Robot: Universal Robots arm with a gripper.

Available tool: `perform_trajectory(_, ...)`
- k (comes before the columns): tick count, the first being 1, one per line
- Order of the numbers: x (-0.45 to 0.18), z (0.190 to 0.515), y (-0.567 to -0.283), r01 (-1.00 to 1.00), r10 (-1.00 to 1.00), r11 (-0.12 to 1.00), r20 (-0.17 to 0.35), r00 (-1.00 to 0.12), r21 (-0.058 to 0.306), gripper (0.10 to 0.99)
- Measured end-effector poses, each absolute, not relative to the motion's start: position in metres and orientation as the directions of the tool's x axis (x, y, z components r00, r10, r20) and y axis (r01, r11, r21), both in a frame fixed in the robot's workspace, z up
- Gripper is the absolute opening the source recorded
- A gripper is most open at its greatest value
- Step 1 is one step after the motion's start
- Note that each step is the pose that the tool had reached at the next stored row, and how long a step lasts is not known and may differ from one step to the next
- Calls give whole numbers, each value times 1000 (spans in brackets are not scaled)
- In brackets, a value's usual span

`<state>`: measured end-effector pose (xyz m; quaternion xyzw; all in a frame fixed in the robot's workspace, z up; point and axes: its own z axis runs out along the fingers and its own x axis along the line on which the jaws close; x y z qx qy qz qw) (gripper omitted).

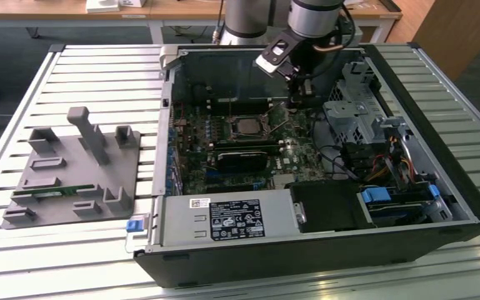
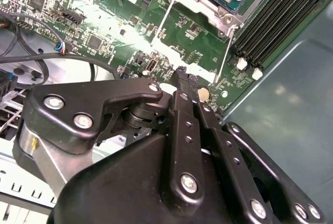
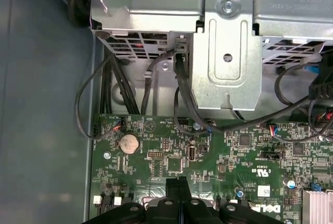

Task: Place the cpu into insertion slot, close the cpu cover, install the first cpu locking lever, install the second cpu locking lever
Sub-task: 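Close the cpu cover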

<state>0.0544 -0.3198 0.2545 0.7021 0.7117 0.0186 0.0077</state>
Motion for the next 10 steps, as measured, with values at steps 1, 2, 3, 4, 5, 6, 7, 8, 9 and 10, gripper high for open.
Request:
perform_trajectory(1, 55, 254, -320, 999, 1000, 13, 15, -14, 37, 106)
perform_trajectory(2, 55, 254, -320, 999, 1000, 13, 15, -14, 37, 106)
perform_trajectory(3, 55, 254, -320, 999, 1000, 13, 15, -14, 37, 106)
perform_trajectory(4, 56, 254, -320, 999, 1000, 13, 14, -14, 37, 106)
perform_trajectory(5, 56, 254, -320, 999, 1000, 13, 14, -14, 37, 106)
perform_trajectory(6, 57, 254, -320, 999, 1000, 13, 14, -14, 37, 106)
perform_trajectory(7, 57, 254, -320, 999, 1000, 13, 13, -14, 37, 106)
perform_trajectory(8, 57, 254, -320, 999, 1000, 13, 13, -13, 37, 106)
perform_trajectory(9, 57, 254, -320, 999, 1000, 13, 12, -13, 37, 106)
perform_trajectory(10, 58, 254, -320, 999, 1000, 13, 11, -13, 37, 106)
